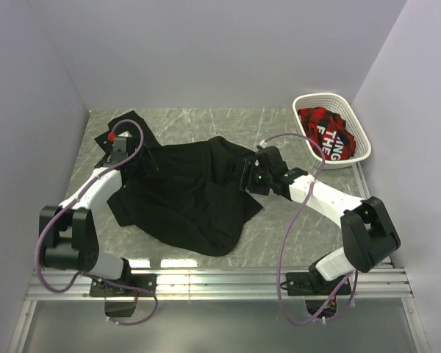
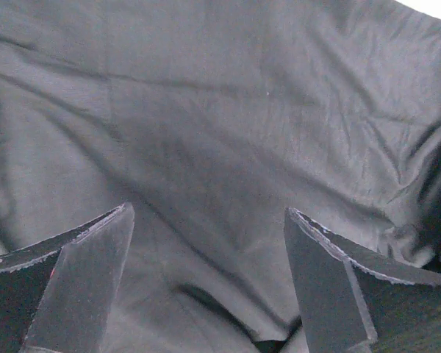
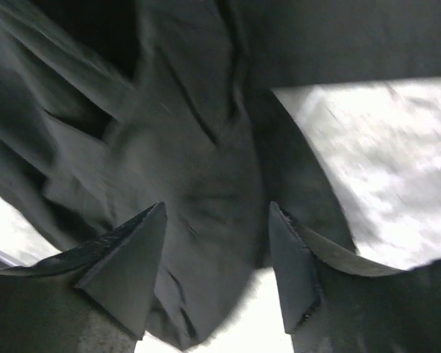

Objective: Fold and stack the long sleeve shirts
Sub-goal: Flatten the shirt out

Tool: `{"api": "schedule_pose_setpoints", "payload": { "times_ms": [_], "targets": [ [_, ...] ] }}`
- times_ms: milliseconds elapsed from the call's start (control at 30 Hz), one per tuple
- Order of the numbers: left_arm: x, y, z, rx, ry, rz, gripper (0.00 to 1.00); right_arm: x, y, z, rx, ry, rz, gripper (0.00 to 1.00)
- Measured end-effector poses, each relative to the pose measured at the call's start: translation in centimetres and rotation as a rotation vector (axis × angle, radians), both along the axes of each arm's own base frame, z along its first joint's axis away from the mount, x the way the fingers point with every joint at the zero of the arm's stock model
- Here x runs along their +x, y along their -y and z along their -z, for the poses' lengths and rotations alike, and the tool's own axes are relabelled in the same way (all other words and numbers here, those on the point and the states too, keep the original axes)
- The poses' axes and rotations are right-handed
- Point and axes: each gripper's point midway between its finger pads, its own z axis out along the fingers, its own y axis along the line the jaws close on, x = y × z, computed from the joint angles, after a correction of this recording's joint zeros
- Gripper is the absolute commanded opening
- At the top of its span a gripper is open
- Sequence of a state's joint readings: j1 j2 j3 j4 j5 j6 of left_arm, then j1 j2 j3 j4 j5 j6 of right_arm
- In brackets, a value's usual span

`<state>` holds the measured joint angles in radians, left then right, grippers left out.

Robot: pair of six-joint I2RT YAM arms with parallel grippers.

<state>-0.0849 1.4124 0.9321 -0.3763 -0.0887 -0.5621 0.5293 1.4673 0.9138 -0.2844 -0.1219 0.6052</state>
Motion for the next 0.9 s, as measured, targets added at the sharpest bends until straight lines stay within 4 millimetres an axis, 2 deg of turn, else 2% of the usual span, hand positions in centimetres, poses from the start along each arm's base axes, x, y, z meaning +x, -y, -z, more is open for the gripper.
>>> {"api": "schedule_pose_setpoints", "payload": {
  "times_ms": [133,300,400,433,467,500,567,600,667,733,800,900],
  "targets": [
    [1.5,1.0,1.6,-0.032,-0.041,0.018,0.89,1.6,-1.2,-0.2,0.053,0.038,0.024,0.70],
    [4.5,2.4,3.5,-0.087,-0.072,0.020,0.89,3.1,-1.7,1.5,0.062,0.017,0.067,0.70],
    [6.0,3.3,4.4,-0.110,-0.080,0.020,0.89,3.5,-1.5,2.5,0.053,0.004,0.077,0.58],
    [6.3,3.5,4.7,-0.115,-0.084,0.018,0.88,3.6,-1.4,2.7,0.052,0.002,0.079,0.43],
    [6.6,3.6,4.9,-0.119,-0.085,0.013,0.89,3.7,-1.4,2.8,0.050,0.003,0.077,0.36],
    [6.9,3.7,5.3,-0.124,-0.090,0.008,0.88,3.8,-1.3,2.8,0.052,0.006,0.079,0.24],
    [7.4,3.9,6.0,-0.132,-0.099,-0.004,0.88,4.1,-1.3,2.6,0.059,0.014,0.078,0.15],
    [7.6,3.8,6.5,-0.131,-0.105,-0.010,0.88,4.2,-1.3,2.6,0.060,0.019,0.078,0.07],
    [8.5,3.8,6.3,-0.140,-0.088,-0.032,0.88,4.3,-1.0,2.5,0.052,0.025,0.077,0.00],
    [9.3,3.4,6.4,-0.147,-0.073,-0.061,0.87,4.2,-0.6,2.1,0.035,0.034,0.075,0.00],
    [9.9,2.9,6.3,-0.166,-0.054,-0.097,0.87,3.9,0.3,1.1,0.008,0.057,0.079,0.00],
    [10.8,1.1,6.1,-0.210,-0.027,-0.183,0.87,3.3,2.0,-1.6,-0.033,0.113,0.095,0.00]
  ]
}}
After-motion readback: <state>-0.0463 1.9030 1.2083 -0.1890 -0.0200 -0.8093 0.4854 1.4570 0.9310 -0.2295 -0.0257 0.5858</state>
